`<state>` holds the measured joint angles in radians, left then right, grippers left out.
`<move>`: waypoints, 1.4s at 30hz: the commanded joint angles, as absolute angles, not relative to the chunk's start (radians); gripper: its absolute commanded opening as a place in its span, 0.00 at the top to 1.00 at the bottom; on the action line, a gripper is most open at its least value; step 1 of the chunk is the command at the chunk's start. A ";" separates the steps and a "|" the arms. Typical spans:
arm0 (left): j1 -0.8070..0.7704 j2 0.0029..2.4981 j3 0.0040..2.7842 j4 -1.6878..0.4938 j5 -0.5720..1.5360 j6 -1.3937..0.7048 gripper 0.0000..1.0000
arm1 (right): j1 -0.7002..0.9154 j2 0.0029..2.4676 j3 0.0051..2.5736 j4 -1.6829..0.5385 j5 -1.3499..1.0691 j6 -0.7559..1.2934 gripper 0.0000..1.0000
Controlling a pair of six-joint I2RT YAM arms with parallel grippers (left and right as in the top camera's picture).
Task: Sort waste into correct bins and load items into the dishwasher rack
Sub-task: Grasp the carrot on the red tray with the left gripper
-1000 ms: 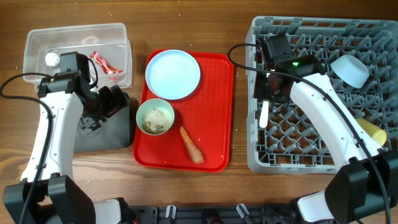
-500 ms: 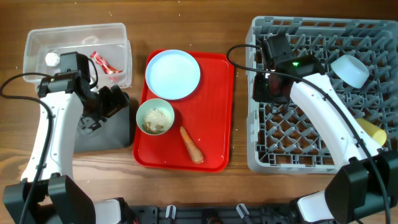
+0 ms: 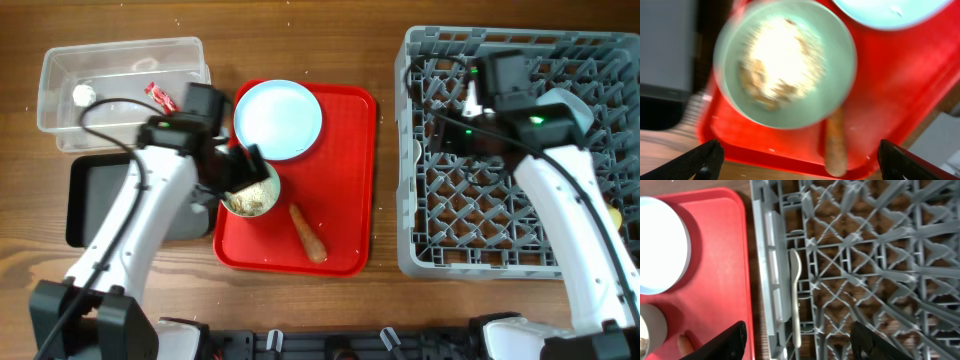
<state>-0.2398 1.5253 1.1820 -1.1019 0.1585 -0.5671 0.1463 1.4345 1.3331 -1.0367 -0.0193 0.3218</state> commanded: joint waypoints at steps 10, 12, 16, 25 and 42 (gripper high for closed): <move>-0.680 1.541 1.038 -0.872 0.154 -1.137 0.00 | 0.126 1.430 1.335 -1.063 -0.050 0.288 0.32; -0.702 1.543 1.001 -0.840 0.137 -1.169 0.01 | 0.126 1.430 1.335 -1.064 -0.050 0.288 0.32; -0.709 1.551 0.936 -0.785 0.121 -1.192 0.04 | 0.126 1.430 1.335 -1.065 -0.050 0.288 0.32; -0.710 1.650 0.882 -0.679 0.111 -1.191 0.13 | 0.126 1.430 1.335 -1.076 -0.050 0.288 0.32; -0.709 1.663 0.885 -0.676 0.114 -1.182 0.84 | 0.126 1.430 1.335 -1.078 -0.046 0.288 0.32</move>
